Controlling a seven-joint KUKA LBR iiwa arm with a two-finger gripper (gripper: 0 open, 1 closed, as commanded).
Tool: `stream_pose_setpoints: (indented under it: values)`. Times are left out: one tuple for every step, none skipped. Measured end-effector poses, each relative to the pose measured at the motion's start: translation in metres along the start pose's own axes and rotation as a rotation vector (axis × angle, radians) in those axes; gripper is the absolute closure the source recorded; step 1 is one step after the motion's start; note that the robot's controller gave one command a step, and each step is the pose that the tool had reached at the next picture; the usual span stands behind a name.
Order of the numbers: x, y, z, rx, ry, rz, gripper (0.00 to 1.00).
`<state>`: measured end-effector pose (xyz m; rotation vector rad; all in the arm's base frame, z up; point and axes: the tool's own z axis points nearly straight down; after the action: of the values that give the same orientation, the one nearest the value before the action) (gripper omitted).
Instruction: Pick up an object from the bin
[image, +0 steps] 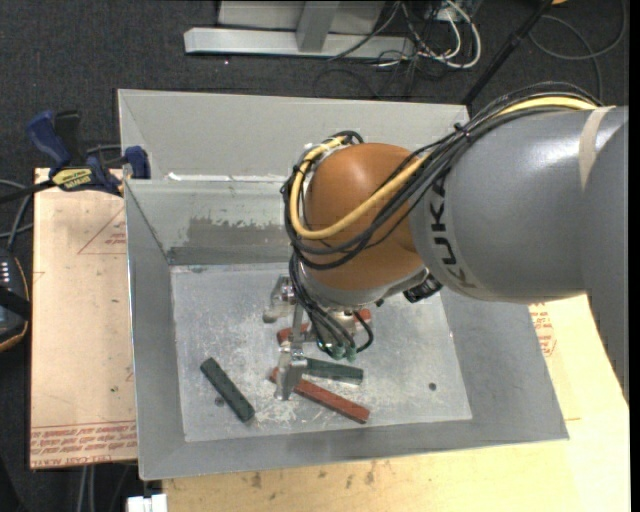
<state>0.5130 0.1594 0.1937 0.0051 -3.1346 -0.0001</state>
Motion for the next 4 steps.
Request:
stream_pose_setpoints:
  values:
    - [-0.002,-0.001,-0.003,-0.001,-0.007,0.003,0.00]
    - [-0.008,-0.048,0.036,-0.002,-0.011,-0.067,0.00]
    - [-0.032,-0.063,0.102,-0.004,-0.030,-0.080,1.00]
    - [-0.032,-0.063,0.102,-0.004,-0.030,-0.080,1.00]
